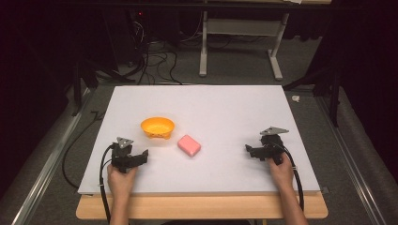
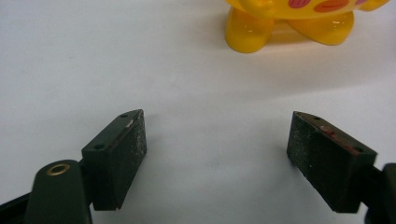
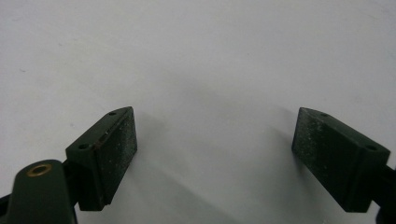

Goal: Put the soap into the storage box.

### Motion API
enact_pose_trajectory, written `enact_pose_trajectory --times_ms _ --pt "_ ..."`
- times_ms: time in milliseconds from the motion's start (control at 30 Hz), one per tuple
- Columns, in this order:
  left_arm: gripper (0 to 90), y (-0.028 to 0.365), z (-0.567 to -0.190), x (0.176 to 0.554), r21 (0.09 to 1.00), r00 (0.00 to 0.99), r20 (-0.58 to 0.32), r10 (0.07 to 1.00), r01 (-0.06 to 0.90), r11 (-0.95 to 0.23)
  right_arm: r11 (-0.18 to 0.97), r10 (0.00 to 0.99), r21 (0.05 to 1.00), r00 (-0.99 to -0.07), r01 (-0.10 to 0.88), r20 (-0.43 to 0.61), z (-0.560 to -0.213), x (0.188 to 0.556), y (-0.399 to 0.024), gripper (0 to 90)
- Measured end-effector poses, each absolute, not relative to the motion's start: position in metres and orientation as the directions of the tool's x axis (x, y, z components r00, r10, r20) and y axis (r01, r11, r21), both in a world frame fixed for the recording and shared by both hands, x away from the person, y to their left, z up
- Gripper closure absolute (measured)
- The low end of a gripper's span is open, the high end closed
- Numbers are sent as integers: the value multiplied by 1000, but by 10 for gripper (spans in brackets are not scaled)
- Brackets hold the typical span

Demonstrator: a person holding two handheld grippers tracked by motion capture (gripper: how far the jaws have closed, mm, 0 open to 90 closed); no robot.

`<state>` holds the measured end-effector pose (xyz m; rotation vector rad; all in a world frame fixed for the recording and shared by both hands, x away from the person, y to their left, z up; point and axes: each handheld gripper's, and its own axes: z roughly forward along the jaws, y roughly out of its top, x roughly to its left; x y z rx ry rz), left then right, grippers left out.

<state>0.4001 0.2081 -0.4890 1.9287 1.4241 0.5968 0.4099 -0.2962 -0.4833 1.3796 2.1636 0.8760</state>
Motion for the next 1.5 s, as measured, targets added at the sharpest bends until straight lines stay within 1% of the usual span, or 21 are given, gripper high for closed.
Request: enact_pose_trajectory --times_ms 300,500,633,767,1067,1200,1267,1500 --pt "207 209 -488 401 730 302 -31 953 658 -185 305 910 704 -415 642 -17 -483 410 -296 146" --pt "207 208 -487 401 728 303 -22 953 658 -193 305 910 704 -414 641 -17 -483 410 -296 146" --pt "204 206 -485 399 728 319 -27 947 656 -200 306 910 704 -414 641 -18 -483 410 -296 146" --pt "207 202 -480 395 743 356 -15 935 630 -228 304 910 704 -414 641 -17 -483 410 -296 146" --pt "210 193 -468 384 775 404 -28 915 587 -235 305 910 704 -414 641 -17 -483 410 -296 146" --pt "211 189 -464 382 777 429 -32 903 578 -247 305 910 704 -414 641 -17 -483 410 -296 146" --pt "212 184 -462 379 779 460 -34 887 569 -264 305 910 704 -414 641 -17 -483 410 -296 146" --pt "213 175 -460 375 789 491 -40 870 550 -273 306 910 704 -415 641 -18 -483 410 -296 146"
